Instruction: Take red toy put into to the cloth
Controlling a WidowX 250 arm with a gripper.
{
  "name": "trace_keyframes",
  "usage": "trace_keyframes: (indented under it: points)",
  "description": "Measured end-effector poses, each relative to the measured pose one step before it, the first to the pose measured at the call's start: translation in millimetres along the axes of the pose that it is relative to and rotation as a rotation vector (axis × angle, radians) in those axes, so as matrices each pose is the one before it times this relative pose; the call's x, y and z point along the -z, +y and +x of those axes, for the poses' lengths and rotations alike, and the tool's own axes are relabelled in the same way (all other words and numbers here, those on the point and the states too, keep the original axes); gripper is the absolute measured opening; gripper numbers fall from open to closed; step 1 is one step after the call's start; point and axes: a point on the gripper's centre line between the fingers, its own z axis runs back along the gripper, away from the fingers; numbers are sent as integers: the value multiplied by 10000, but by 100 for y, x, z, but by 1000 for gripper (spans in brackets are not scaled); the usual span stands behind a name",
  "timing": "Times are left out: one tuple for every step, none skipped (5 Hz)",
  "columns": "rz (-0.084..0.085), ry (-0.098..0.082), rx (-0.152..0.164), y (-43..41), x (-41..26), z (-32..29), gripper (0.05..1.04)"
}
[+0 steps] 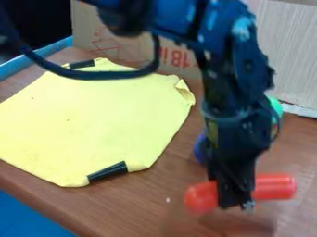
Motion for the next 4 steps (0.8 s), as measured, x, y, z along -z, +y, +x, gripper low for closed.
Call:
trace_keyframes:
  points:
    - [-233, -389, -572, 1360, -1623, -732, 456]
    - [-137, -448, -1311, 2348, -872, -263, 456]
    - [-210, 68, -1930, 2902, 829, -509, 457]
    - [-30, -259, -2185, 3197, -147, -387, 456]
